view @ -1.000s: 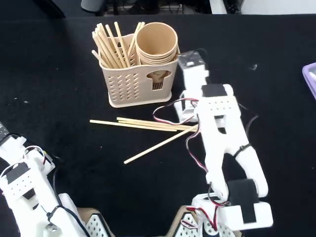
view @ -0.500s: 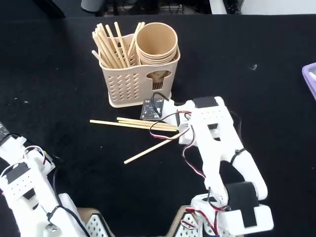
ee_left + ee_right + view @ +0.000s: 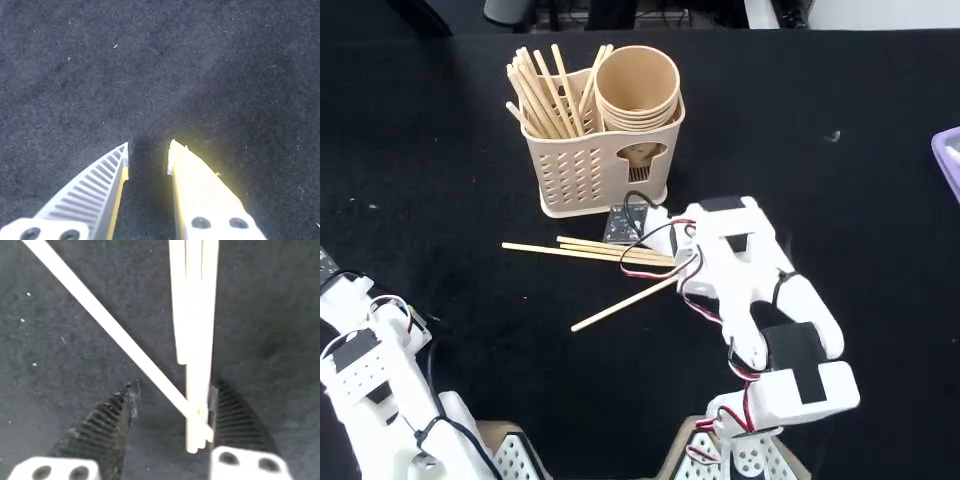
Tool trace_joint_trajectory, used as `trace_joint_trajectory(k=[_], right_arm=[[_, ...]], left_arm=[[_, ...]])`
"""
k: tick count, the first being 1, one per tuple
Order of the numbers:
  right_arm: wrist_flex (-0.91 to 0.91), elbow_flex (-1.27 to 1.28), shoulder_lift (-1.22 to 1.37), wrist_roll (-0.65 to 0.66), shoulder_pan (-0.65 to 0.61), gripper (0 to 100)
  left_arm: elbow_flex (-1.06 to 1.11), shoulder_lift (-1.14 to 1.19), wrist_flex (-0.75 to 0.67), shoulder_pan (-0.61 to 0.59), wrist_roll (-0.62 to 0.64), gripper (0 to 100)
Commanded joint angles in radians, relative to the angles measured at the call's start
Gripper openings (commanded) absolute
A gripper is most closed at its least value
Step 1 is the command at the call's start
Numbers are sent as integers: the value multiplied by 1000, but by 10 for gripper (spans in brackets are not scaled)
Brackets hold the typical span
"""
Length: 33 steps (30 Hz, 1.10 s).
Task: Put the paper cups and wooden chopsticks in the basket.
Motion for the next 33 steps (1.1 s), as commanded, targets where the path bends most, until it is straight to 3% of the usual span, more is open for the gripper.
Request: trace_joint_trajectory(k=[1, 7, 14, 17, 21, 26, 33], right_arm=[[46, -54, -7, -20, -8, 8], [236, -42, -202, -68, -15, 10], [187, 120, -410, -74, -15, 11], [71, 180, -387, -81, -15, 11], [-77, 191, -291, -207, -15, 24], [-49, 139, -157, -264, -61, 170], [-49, 104, -74, -259, -130, 168]], left_arm=[[-50, -15, -15, 5, 3, 134], [-50, -15, -15, 5, 3, 134], [-50, -15, -15, 5, 3, 134], [-50, -15, -15, 5, 3, 134], [-50, -15, -15, 5, 3, 134], [-50, -15, -15, 5, 3, 134], [-50, -15, -15, 4, 3, 134]])
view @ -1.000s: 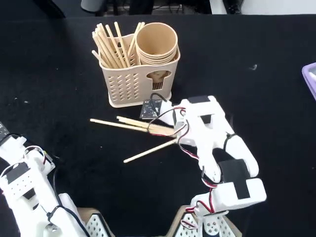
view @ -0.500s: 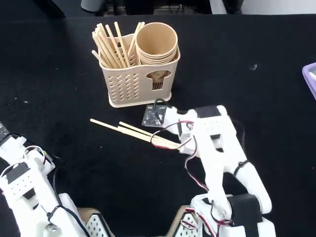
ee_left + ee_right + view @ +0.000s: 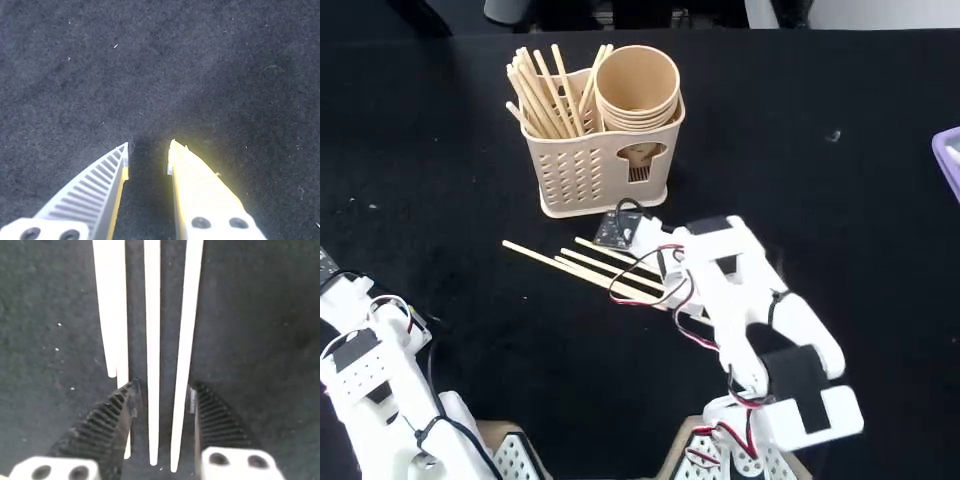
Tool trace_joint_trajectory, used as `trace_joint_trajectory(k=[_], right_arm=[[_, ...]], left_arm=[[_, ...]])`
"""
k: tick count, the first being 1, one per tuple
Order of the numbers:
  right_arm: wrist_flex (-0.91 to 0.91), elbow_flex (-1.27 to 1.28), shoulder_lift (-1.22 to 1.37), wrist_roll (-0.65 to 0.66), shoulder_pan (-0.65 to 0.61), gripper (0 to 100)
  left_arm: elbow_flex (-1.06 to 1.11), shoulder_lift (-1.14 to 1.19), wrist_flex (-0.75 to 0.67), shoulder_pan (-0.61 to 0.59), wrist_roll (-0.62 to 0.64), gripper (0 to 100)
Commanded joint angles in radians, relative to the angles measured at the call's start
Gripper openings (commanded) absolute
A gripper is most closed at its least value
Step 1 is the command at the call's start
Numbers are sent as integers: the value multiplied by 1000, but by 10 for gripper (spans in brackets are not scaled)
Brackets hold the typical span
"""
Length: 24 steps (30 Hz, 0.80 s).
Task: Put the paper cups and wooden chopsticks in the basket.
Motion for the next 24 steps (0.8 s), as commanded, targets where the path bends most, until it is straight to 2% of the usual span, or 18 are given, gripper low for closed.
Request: trace_joint_trajectory(k=[1, 4, 17, 21, 24], right_arm=[[-2, -44, 25, -12, -44, 145], [-2, -53, 5, -12, -43, 5], [72, -39, -236, -20, -32, 11], [123, -97, -298, -121, -52, 11], [249, -193, -427, -221, -153, 11]], left_arm=[[-50, -15, -15, 4, 3, 134], [-50, -15, -15, 4, 3, 134], [-50, -15, -15, 4, 2, 134], [-50, -15, -15, 4, 2, 134], [-50, -15, -15, 4, 2, 134]])
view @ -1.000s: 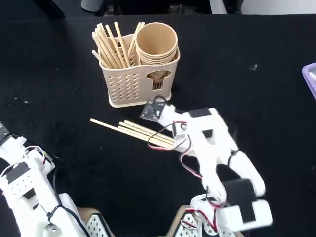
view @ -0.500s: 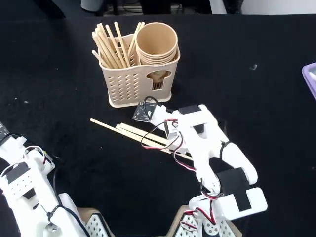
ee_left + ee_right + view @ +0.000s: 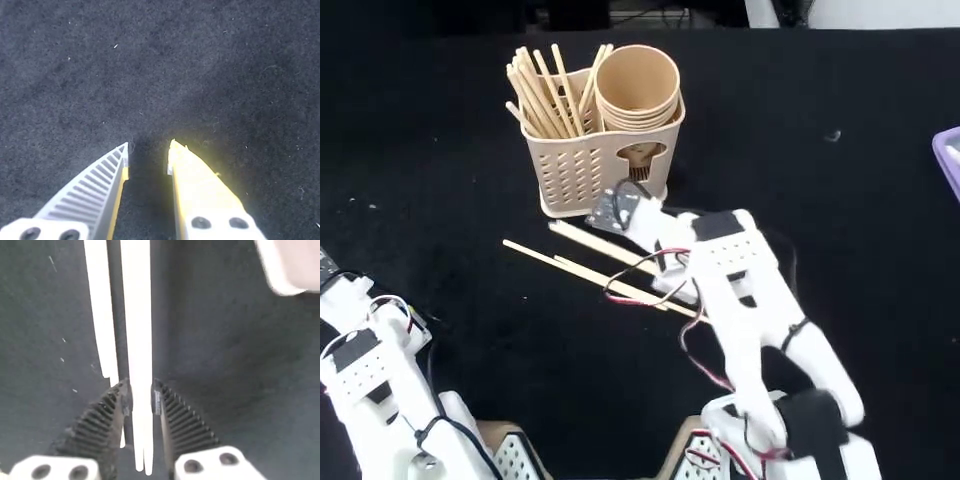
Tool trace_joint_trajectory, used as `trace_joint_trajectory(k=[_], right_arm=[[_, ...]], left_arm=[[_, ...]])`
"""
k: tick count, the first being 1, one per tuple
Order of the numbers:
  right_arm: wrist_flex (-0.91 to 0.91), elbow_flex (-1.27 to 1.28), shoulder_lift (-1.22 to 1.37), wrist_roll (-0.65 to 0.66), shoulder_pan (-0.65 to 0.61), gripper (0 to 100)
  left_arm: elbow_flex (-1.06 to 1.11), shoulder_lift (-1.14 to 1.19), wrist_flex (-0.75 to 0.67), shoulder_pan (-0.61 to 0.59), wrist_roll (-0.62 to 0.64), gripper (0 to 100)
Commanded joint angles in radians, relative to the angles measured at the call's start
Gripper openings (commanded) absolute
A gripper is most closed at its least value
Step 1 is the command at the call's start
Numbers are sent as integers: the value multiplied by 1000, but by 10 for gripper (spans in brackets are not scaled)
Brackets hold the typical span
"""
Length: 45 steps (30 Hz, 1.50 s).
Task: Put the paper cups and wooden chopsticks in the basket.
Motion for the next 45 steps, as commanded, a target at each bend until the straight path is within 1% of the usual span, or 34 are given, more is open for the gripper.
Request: trace_joint_trajectory(k=[1, 3, 5, 7, 9, 12, 15, 17, 19, 20, 22, 25, 29, 36, 37, 41, 42, 45], right_arm=[[172, -182, -228, -146, -155, 11], [235, -275, -341, -201, -250, 11], [242, -378, -433, -273, -315, 11], [198, -470, -486, -364, -333, 11], [104, -522, -496, -451, -331, 11], [-127, -479, -492, -591, -331, 11], [-453, -374, -453, -692, -330, 11], [-675, -300, -401, -726, -318, 11], [-858, -252, -326, -755, -301, 11], [-931, -242, -283, -766, -285, 11], [-1013, -248, -197, -789, -256, 11], [-1031, -286, -68, -824, -232, 11], [-1033, -300, 59, -829, -222, 11], [-1010, -303, 122, -824, -221, 16], [-984, -318, 117, -824, -221, 34], [-798, -395, 62, -827, -226, 177], [-746, -415, 42, -827, -226, 194], [-595, -473, -31, -827, -222, 198]], left_arm=[[-50, -15, -15, 4, 2, 134], [-50, -15, -15, 4, 2, 134], [-50, -15, -15, 4, 2, 134], [-50, -15, -15, 4, 2, 134], [-50, -15, -15, 7, 2, 134], [-50, -15, -15, 8, 2, 134], [-50, -15, -15, 5, 2, 134], [-50, -15, -15, 5, 2, 134], [-50, -15, -15, 5, 2, 134], [-50, -15, -15, 5, 2, 134], [-48, -15, -15, 5, 2, 134], [-48, -15, -15, 5, 2, 134], [-48, -15, -15, 4, 2, 134], [-48, -15, -15, 4, 2, 134], [-48, -15, -15, 4, 2, 134], [-48, -15, -15, 4, 2, 134], [-48, -15, -15, 4, 2, 134], [-48, -15, -15, 4, 2, 134]])
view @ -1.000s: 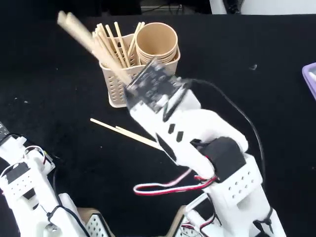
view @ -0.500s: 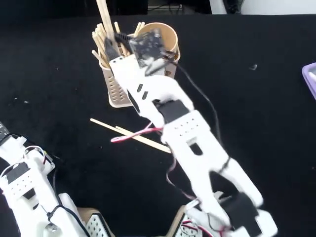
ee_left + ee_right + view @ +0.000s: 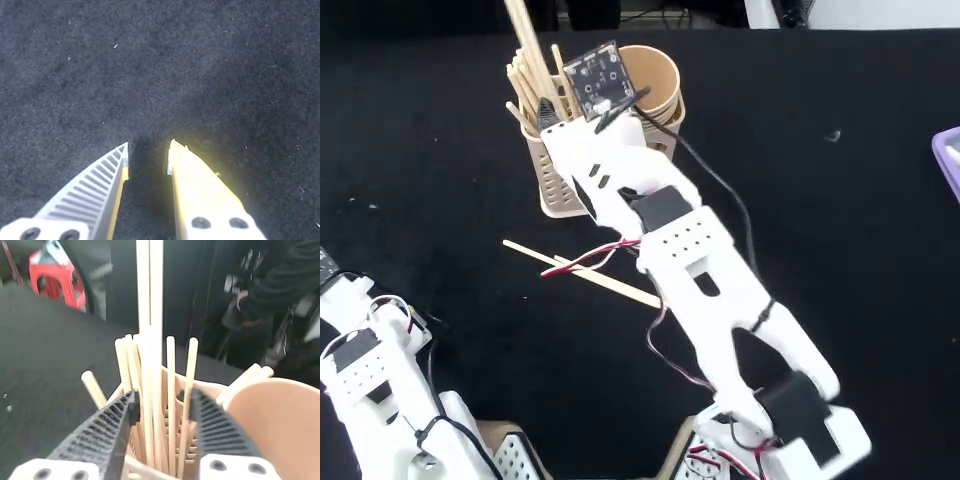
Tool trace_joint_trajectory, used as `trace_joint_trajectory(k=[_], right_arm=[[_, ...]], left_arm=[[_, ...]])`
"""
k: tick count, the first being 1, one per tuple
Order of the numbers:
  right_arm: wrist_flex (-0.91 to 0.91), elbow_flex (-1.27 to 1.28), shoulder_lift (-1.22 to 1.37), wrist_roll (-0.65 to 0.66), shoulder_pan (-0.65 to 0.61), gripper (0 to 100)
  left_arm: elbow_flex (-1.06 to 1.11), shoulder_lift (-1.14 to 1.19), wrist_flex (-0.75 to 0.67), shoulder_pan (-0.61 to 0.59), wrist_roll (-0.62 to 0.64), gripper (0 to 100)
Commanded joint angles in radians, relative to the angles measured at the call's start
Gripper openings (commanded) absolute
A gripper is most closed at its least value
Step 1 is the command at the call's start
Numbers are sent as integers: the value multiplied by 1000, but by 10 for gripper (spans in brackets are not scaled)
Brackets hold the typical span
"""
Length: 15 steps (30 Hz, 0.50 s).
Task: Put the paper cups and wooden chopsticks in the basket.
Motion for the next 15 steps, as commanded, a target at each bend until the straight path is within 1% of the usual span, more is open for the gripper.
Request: trace_joint_trajectory(k=[1, 4, 5, 7, 10, 12, 14, 15], right_arm=[[210, -133, -151, -6, 14, 198], [288, -143, -219, -2, 15, 198], [339, -142, -245, -2, 15, 198], [500, -142, -303, 15, 11, 198], [789, -140, -364, 120, -18, 198], [944, -117, -380, 170, -29, 198], [1019, -48, -377, 219, -28, 198], [1017, 13, -369, 253, -25, 198]], left_arm=[[-48, -15, -15, 4, 2, 134], [-48, -15, -15, 4, 2, 134], [-48, -15, -15, 4, 2, 134], [-48, -15, -15, 4, 2, 134], [-48, -15, -15, 4, 2, 134], [-48, -15, -15, 4, 2, 134], [-48, -15, -15, 4, 2, 134], [-48, -15, -15, 4, 2, 134]])
